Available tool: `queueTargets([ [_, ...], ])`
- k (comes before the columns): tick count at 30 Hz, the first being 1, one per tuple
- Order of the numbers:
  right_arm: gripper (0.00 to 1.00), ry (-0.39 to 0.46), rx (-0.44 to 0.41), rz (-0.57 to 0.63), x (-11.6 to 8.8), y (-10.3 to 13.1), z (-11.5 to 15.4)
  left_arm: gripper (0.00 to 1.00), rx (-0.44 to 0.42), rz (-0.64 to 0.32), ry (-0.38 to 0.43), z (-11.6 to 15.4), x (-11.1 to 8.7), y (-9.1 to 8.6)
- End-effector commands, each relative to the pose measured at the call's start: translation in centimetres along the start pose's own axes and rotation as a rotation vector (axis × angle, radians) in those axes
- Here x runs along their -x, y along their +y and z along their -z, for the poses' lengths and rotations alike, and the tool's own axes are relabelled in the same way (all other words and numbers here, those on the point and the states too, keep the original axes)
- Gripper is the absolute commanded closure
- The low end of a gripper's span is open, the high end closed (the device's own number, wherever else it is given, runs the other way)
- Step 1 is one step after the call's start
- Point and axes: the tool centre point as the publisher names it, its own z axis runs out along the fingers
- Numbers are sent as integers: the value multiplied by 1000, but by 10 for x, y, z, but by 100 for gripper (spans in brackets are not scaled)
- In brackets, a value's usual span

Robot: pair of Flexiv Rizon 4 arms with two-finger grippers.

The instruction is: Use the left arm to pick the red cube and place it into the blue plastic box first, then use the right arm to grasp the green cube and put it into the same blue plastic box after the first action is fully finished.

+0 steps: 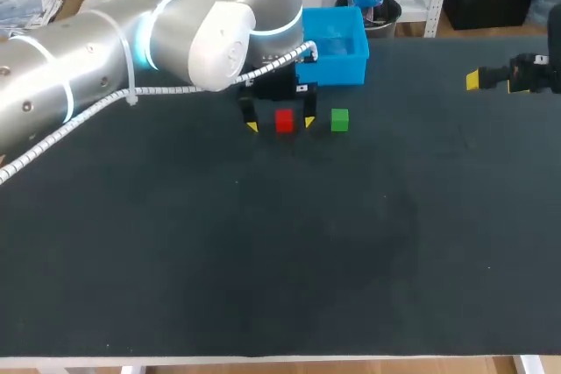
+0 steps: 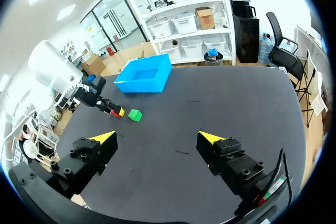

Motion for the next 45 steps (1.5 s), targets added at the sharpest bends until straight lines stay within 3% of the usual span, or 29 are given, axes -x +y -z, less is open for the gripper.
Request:
queueTargets([
  [1,0,1,2,1,0,0,0,0,5,1,-1,0,-2,0],
  [7,0,1,2,1,0,0,0,0,16,-2,-3,-1,-3,2],
  [10,0,1,2,1,0,0,0,25,22,-3,-4,-1,-3,2],
  [11,0,1,2,1,0,0,0,50,23,-3,-4,-1,-3,2],
  [12,0,1,2,1,0,0,0,63,25,-3,-3,-1,-3,2],
  [13,0,1,2,1,0,0,0,66,26,-3,-3,-1,-4,2],
  [18,0,1,2,1,0,0,0,100,30,-6,-3,-3,-4,2],
  [33,0,1,2,1,0,0,0,100,23,-21,-19,9,-4,-3],
  [45,0,1,2,1,0,0,0,100,23,-12,-68,65,9,0],
])
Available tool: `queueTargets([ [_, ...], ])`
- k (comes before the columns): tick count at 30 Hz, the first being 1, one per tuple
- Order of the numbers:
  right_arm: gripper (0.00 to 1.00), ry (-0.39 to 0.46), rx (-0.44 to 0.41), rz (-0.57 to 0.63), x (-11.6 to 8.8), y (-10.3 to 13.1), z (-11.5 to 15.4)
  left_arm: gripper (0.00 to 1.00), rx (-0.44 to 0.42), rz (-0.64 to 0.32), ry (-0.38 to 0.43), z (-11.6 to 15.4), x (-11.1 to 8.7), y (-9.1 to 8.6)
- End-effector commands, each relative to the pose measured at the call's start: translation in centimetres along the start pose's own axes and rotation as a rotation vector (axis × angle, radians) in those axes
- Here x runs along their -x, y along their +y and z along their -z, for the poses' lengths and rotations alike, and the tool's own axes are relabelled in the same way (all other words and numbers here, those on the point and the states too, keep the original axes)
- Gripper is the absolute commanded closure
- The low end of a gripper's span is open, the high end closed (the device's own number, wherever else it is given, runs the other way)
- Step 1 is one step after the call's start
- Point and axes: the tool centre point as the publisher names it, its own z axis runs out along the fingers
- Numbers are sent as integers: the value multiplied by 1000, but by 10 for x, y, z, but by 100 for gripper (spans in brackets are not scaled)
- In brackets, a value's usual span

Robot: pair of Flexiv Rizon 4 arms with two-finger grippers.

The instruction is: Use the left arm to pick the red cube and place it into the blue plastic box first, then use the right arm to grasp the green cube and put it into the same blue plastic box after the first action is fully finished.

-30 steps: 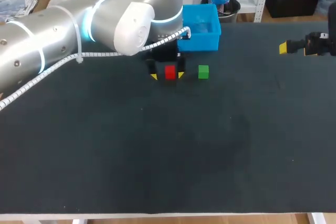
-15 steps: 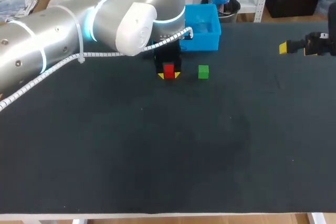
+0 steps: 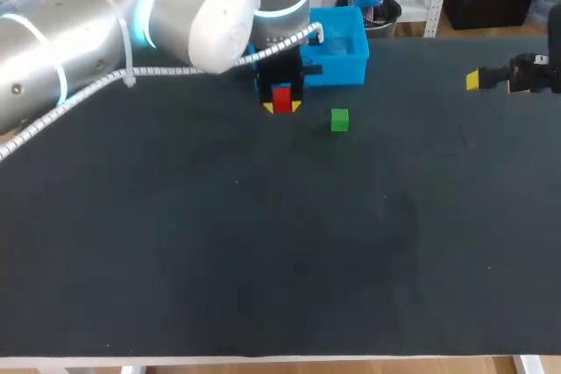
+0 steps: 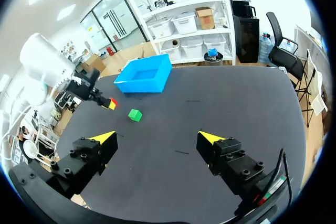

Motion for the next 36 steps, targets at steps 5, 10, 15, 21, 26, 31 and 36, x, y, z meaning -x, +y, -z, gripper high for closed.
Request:
queueTargets([
  [5,0,1,2,1,0,0,0,100,-1,-1,-22,43,3,6],
  [10,0,1,2,1,0,0,0,100,-12,-17,-43,52,7,9],
  [15,0,1,2,1,0,0,0,100,-44,-69,-88,58,16,13],
  [21,0,1,2,1,0,0,0,100,-78,-169,-170,67,33,14],
  [26,0,1,2,1,0,0,0,100,-90,-225,-202,71,51,17],
  [31,0,1,2,1,0,0,0,100,-93,-266,-240,78,65,16],
  [36,0,1,2,1,0,0,0,100,-115,-305,-266,77,69,12],
])
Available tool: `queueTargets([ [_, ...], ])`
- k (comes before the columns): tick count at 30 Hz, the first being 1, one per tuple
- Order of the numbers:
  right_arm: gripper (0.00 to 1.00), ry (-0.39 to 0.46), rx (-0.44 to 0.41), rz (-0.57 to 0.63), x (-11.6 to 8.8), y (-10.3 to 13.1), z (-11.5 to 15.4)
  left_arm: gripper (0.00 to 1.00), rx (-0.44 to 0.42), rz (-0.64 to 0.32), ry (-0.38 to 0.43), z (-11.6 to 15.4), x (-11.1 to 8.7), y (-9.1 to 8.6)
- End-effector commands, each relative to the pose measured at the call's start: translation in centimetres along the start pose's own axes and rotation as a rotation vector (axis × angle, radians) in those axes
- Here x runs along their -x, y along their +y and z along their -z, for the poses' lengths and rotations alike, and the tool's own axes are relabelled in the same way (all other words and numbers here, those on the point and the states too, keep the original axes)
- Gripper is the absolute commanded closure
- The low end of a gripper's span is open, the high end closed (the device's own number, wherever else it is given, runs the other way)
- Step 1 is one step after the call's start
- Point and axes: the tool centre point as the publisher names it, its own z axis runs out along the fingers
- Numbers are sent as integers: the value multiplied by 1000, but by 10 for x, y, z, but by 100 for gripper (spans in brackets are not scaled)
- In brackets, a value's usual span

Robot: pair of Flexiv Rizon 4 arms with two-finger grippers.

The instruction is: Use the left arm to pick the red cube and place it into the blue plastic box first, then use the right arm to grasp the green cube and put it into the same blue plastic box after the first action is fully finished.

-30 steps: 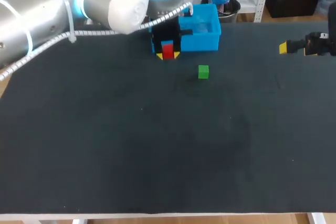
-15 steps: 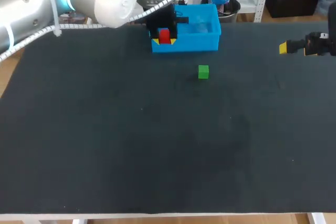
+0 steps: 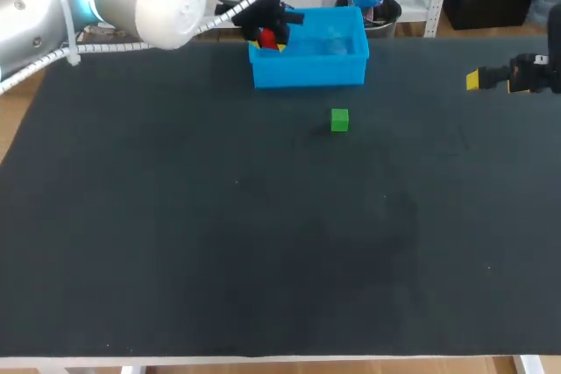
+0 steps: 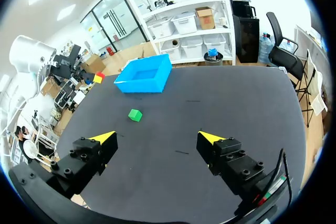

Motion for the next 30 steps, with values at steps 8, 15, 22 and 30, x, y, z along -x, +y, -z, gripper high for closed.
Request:
queueTargets([
  [8,0,1,2,1,0,0,0,100,-26,-27,-3,-14,9,-4],
  [15,0,1,2,1,0,0,0,100,-31,-36,-14,-30,31,0],
  [22,0,1,2,1,0,0,0,100,-49,-53,-17,-52,57,1],
  [30,0,1,2,1,0,0,0,100,-72,-85,-12,-83,77,3],
])
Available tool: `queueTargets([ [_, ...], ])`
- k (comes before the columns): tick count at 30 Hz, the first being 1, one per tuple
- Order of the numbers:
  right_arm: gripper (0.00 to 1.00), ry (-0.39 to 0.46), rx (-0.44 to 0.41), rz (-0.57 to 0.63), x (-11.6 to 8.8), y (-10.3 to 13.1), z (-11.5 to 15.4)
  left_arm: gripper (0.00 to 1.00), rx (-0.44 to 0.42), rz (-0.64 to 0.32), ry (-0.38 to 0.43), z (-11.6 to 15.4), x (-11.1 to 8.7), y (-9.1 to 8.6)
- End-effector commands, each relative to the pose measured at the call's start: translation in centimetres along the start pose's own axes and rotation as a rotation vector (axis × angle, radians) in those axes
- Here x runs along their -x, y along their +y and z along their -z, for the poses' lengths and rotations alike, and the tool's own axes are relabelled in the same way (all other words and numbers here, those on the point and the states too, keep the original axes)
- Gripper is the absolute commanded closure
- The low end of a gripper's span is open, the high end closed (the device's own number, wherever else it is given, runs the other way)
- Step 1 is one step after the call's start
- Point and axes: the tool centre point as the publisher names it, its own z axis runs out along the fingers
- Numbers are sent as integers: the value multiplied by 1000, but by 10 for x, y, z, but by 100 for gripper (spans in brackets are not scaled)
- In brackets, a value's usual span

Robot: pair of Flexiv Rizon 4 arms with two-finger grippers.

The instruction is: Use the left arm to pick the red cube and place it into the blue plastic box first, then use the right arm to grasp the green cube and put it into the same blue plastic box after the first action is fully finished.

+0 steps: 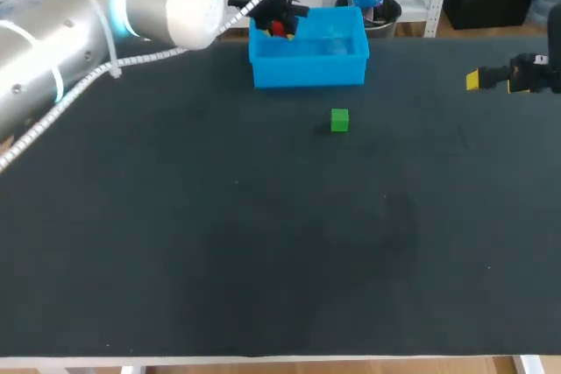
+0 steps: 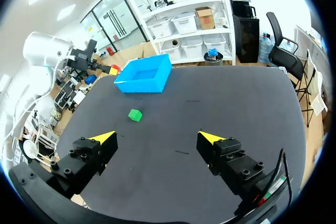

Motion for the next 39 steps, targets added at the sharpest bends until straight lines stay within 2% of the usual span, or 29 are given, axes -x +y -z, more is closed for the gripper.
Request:
queueTargets([
  [1,0,1,2,1,0,0,0,100,-18,-3,34,-28,27,4],
  [6,0,1,2,1,0,0,0,100,-24,-2,31,-34,36,9],
  [13,0,1,2,1,0,0,0,100,-14,-10,43,-41,44,8],
  [31,0,1,2,1,0,0,0,100,-12,45,151,-76,33,13],
  [38,0,1,2,1,0,0,0,100,-14,52,180,-80,28,12],
  [39,0,1,2,1,0,0,0,64,-15,49,181,-79,28,12],
])
